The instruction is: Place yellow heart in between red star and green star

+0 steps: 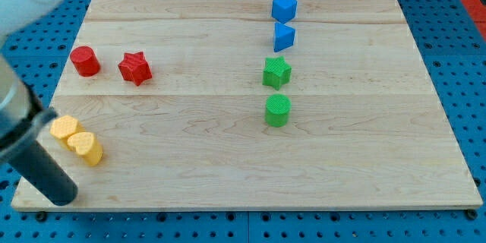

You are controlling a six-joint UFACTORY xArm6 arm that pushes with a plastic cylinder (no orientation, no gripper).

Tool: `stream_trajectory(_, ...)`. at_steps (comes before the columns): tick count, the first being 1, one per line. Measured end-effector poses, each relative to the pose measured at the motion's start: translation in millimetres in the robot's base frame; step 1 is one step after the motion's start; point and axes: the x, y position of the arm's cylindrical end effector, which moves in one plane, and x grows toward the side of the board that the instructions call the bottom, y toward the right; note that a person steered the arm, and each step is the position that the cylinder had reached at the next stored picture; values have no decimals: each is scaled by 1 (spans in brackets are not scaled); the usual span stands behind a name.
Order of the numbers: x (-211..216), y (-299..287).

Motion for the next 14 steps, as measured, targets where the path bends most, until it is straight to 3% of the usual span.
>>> stream_trajectory(2,-44,30)
stream_trajectory(4,-22,-39)
stream_trajectory(7,-139,100)
stream_trajectory(9,-115,114)
stream_trajectory(10,-120,153)
stream_trajectory(13,-178,156)
stream_trajectory(14,-108,143)
